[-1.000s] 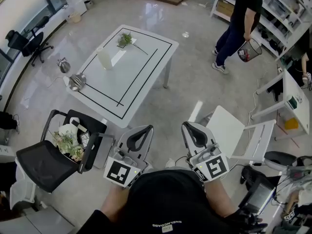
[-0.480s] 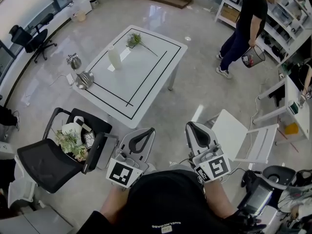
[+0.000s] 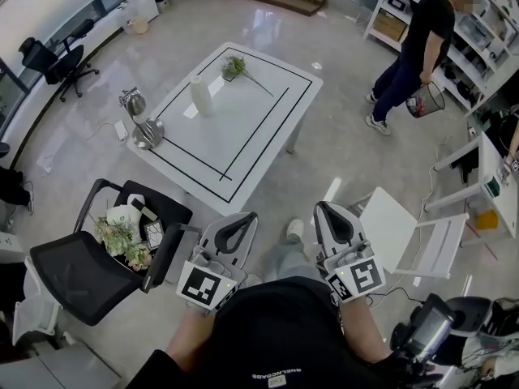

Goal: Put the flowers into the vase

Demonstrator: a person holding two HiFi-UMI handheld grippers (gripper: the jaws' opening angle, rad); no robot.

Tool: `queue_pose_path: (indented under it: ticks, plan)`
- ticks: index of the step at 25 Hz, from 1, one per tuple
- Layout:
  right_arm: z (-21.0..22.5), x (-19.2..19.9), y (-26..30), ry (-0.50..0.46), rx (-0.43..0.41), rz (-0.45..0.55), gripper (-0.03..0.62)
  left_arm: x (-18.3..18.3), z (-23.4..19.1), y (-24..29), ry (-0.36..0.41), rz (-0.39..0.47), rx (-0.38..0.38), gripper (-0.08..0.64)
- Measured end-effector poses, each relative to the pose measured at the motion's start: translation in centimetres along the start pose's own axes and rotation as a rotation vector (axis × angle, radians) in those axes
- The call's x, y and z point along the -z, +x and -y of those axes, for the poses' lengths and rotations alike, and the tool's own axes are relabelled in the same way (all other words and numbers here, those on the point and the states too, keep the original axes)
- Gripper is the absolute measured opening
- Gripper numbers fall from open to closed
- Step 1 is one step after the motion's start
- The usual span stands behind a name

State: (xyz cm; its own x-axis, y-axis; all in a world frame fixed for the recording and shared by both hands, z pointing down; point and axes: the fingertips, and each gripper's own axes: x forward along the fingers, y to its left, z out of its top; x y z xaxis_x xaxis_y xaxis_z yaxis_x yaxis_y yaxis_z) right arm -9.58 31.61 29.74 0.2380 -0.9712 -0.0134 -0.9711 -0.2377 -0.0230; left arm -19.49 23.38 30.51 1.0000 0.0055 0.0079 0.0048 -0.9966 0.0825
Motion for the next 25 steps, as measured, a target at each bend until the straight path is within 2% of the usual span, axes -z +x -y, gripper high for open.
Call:
queue_pose_path:
  ticks: [12, 25]
  plan:
    - [4.9, 1.5, 6.6, 0.022, -0.044, -0.012, 0.017, 0.9, -4.8, 6.1, 0.004, -0.013, -0.039, 0.005]
    - [14.6, 3.4, 14.0, 0.054, -0.086, -0.055, 0.017, 2.4, -10.4, 16.9, -0.032, -0.051, -0.104, 0.005]
